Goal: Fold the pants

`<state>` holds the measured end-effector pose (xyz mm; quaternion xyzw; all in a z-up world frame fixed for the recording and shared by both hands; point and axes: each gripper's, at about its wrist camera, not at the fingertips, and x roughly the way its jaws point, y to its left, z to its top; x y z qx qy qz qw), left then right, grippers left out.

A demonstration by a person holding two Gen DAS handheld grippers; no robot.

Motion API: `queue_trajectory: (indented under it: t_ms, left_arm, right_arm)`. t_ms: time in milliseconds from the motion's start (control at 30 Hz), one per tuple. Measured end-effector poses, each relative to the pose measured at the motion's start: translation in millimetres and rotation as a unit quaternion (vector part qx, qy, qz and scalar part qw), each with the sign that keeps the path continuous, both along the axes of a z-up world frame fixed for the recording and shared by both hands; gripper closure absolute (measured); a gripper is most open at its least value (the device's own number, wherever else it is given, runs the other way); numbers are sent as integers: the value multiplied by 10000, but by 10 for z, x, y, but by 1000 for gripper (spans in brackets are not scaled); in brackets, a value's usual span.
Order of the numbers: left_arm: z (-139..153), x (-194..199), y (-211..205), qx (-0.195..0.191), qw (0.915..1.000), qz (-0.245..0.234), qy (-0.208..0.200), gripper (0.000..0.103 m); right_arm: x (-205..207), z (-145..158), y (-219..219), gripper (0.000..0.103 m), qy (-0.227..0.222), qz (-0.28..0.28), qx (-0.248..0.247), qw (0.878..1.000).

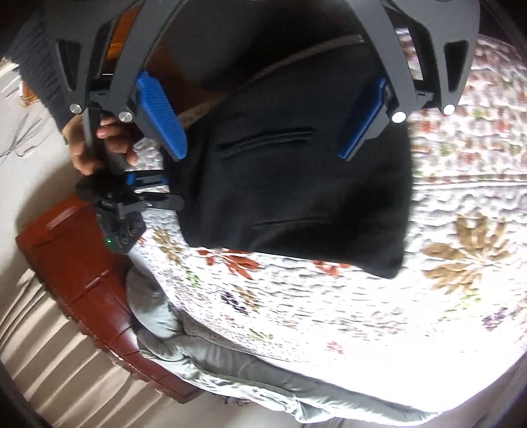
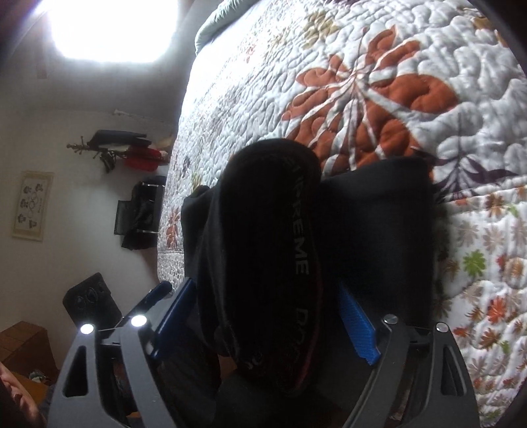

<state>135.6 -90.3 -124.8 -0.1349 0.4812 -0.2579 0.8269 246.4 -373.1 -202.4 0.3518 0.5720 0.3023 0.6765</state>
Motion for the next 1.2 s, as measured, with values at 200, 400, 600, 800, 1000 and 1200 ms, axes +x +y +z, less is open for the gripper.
queue_trajectory:
  t_ms: [200, 400, 600, 800, 1000, 1200]
  left_arm:
    - [-273, 251, 592, 203, 9970, 707, 222, 11]
    - [-490, 394, 947, 270, 9924, 1108, 471, 11]
    - [-497, 371, 936, 294, 9932, 1041, 423, 11]
    - [-401, 344, 867, 260, 9940, 1007, 328, 11]
    - [-323, 315, 672, 218, 9962, 812, 233, 11]
    - [-348, 307, 543, 268, 9970, 681, 238, 11]
  right_arm:
    - [6, 3, 92, 9, -72, 100, 104, 9999]
    - [-46, -20, 99, 59, 85, 149, 230, 9996]
    - [-58, 279, 198, 84, -210, 251, -118, 9994]
    - [-164, 895, 186, 87, -817, 295, -584, 9945]
    - [-265, 975, -185, 87, -912, -128, -800, 9925]
    - [-329, 473, -397, 87, -581, -371, -648, 9955]
